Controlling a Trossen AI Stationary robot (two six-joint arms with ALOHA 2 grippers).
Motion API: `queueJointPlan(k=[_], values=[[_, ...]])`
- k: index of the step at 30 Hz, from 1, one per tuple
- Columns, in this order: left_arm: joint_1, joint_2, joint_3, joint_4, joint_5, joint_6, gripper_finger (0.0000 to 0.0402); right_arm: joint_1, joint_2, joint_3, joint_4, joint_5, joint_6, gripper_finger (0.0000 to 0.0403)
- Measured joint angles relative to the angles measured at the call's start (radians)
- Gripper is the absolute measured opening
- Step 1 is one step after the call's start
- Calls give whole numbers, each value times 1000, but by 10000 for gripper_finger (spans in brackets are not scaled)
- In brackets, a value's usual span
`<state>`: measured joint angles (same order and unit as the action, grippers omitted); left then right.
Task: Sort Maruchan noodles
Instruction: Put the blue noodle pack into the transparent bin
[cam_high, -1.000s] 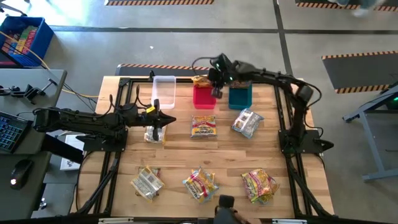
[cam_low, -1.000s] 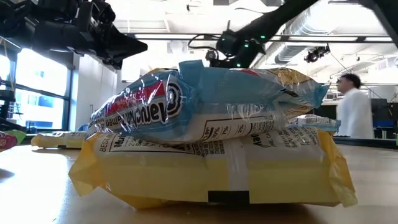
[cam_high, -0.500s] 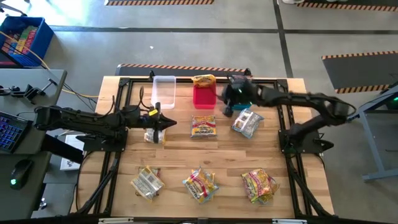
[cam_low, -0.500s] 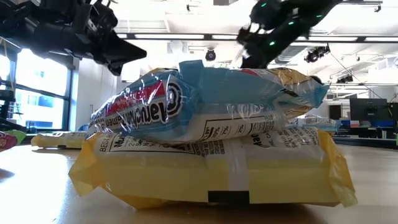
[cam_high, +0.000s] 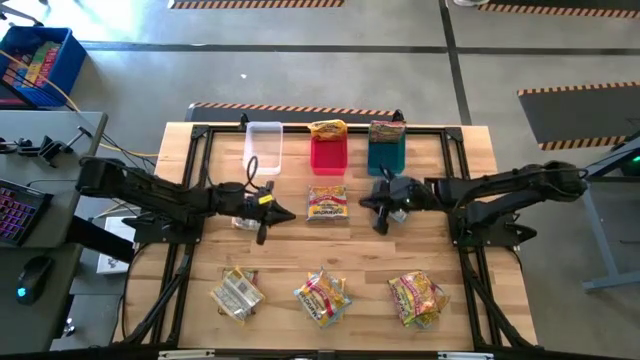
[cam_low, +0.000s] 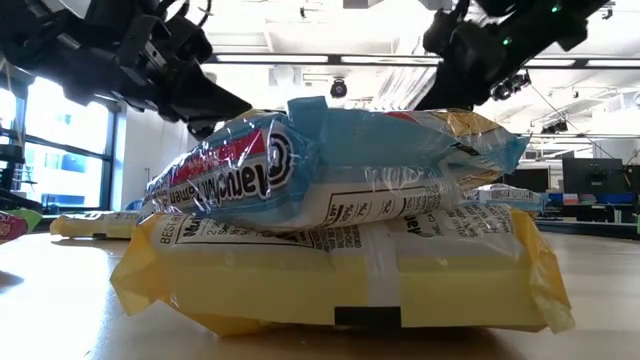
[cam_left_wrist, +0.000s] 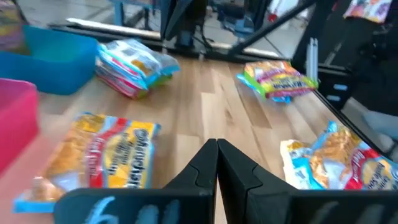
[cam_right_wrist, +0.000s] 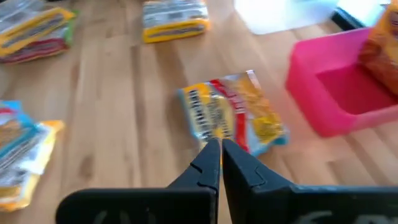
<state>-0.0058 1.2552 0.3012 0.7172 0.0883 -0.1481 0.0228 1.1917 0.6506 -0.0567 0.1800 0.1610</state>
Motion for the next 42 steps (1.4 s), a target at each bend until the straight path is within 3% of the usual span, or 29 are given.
queueJointPlan(k=[7,14,21,28,33,37,42], values=[[-85,114,60,-2,0,-26,22,104,6,0,66,72,23,0],[-168,217,108,-1,-7,-37,47,174,67,1,141,47,132,0],[-242,241,115,-1,-164,-61,38,250,246,22,274,-5,308,39],[-303,241,115,-17,-253,-115,26,338,444,216,238,-99,360,144],[-341,241,115,-31,-321,-161,26,373,579,425,31,-137,436,214],[-367,241,114,-39,-366,-185,26,379,673,564,-148,-127,468,236],[-394,241,114,-40,-392,-191,26,380,740,640,-172,-146,459,235]])
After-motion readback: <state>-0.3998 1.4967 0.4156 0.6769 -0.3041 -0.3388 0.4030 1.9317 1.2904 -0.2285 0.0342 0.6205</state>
